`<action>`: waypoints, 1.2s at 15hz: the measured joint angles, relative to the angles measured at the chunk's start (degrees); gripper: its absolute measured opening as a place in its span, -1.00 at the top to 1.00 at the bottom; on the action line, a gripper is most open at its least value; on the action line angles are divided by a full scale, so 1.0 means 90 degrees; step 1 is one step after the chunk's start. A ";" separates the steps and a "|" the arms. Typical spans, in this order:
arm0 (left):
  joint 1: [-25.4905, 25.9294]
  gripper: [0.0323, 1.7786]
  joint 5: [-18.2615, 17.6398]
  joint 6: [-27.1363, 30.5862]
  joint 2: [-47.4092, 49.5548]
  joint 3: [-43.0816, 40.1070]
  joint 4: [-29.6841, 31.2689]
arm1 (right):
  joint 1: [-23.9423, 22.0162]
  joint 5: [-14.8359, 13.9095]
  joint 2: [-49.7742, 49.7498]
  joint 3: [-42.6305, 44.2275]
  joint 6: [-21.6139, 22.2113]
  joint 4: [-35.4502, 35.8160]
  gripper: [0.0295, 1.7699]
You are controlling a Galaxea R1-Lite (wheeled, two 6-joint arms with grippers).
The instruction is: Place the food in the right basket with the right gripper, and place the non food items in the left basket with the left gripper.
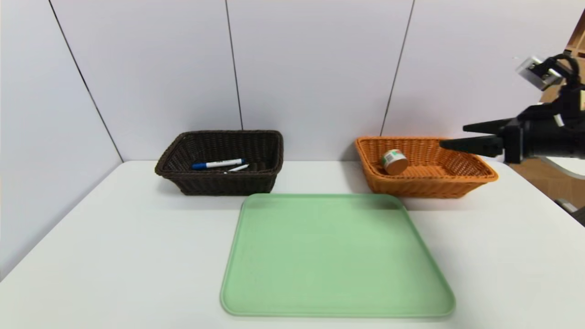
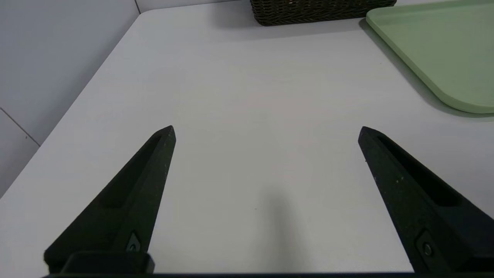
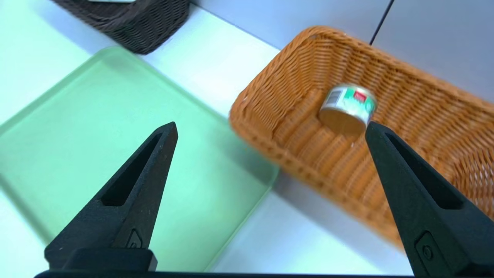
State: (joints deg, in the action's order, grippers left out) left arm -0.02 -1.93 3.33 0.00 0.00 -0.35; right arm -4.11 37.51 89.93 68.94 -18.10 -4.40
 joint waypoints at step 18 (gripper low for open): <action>-0.0003 -0.90 0.0000 -0.0003 0.0000 0.0000 0.0000 | 0.0670 -0.5132 -0.7262 -0.4696 0.1957 -0.1443 -0.91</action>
State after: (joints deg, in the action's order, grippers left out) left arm -0.05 -1.93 3.30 0.00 0.00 -0.35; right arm 1.93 -8.68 24.58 26.67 -0.49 -17.38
